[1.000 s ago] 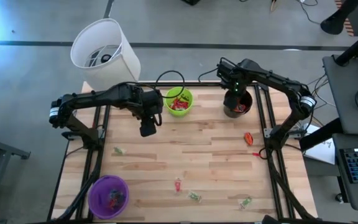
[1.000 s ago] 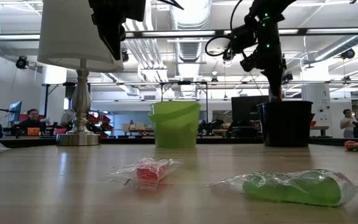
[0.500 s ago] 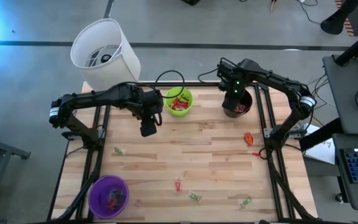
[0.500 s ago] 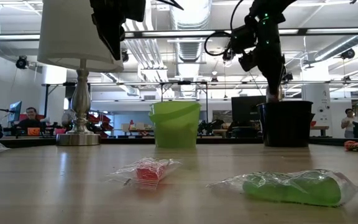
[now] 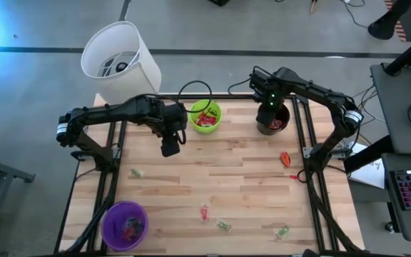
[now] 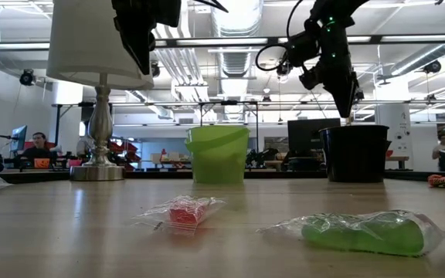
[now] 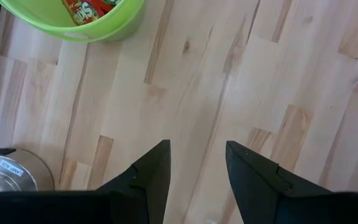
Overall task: Sort candy
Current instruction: Put the orange candy into the black bucket
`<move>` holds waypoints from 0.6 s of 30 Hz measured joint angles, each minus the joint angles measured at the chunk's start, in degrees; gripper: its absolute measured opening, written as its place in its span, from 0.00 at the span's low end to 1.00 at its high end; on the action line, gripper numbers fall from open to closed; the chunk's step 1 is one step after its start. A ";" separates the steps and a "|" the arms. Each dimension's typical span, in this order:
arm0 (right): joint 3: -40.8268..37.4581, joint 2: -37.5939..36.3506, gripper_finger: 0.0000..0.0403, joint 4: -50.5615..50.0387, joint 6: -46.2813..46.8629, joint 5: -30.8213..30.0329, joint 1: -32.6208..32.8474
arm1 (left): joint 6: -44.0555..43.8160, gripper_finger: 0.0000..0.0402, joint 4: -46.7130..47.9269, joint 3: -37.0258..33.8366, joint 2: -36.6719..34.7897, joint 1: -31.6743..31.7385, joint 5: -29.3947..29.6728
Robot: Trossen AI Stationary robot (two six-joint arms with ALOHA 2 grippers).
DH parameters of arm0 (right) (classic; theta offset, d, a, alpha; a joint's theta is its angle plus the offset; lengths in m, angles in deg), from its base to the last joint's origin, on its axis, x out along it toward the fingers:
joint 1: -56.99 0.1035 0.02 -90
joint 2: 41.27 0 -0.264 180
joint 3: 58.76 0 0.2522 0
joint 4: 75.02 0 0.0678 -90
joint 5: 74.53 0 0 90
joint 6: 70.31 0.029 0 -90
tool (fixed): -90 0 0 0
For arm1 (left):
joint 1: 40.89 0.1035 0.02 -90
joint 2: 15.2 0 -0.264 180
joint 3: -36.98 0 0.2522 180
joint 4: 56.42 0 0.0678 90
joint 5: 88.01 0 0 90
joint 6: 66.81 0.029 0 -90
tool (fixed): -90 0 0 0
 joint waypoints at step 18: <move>-0.07 -4.18 0.36 -9.56 11.57 4.23 1.68 | 0.33 0.34 4.10 0.00 0.03 -0.08 -0.11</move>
